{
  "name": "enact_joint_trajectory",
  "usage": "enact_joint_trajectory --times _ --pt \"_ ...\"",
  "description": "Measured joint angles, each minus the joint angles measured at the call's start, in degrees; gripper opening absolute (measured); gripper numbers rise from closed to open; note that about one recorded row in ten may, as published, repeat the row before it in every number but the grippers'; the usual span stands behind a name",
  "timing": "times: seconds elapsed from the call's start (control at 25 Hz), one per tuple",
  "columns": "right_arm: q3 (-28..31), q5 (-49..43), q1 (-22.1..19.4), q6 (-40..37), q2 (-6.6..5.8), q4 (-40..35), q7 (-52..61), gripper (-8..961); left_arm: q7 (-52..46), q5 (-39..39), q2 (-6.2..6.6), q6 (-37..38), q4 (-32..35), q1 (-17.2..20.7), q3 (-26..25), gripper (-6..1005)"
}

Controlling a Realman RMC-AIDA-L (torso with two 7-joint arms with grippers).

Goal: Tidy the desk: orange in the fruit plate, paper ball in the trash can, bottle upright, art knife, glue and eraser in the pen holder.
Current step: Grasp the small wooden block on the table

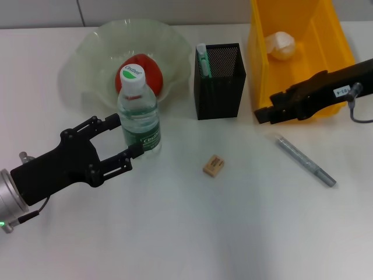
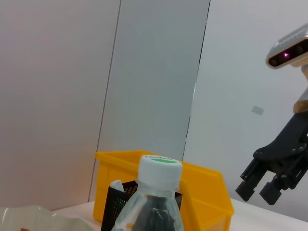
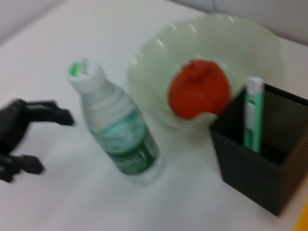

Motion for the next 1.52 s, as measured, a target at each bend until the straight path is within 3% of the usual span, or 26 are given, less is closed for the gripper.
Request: enact_joint_trajectory --times 0.24,0.32,0.36,0.52,0.64,0.68,0.88,1.28,1.52 --pt "0.7 14.8 -6.0 6.2 -0.14 7.2 -14.0 565 0.0 0.0 0.01 0.0 0.0 0.0 0.0 796" --pt "2.5 25.1 -8.1 7.4 -0.37 18.3 -26.6 565 0.0 0.0 0.07 0.0 0.0 0.2 0.0 796" --pt "2.5 25.1 -8.1 7.4 -0.37 18.3 -26.6 565 0.0 0.0 0.07 0.0 0.0 0.2 0.0 796" --pt "7.2 31.9 -8.5 6.7 -0.36 32.3 -41.5 565 -0.5 0.0 0.22 0.8 0.5 0.0 0.0 796" --pt "8.3 33.4 -8.7 6.5 -0.34 35.3 -45.1 565 -0.6 0.0 0.23 1.2 0.5 0.0 0.0 796" --pt "10.6 36.3 -8.9 6.1 -0.32 40.9 -52.1 565 -0.6 0.0 0.28 1.6 0.6 -0.2 0.0 796" --pt "13.0 40.3 -9.1 4.3 -0.35 49.9 -64.8 565 -0.6 0.0 0.28 1.9 0.6 -0.3 0.0 796" --pt "14.1 41.4 -9.8 3.8 -0.12 56.4 -74.0 565 -1.5 2.0 0.17 6.1 2.4 -0.6 1.1 796" --pt "20.0 41.6 -11.8 1.0 -0.23 56.6 -75.9 565 -10.0 2.2 -0.04 5.8 7.2 -0.9 3.6 796"
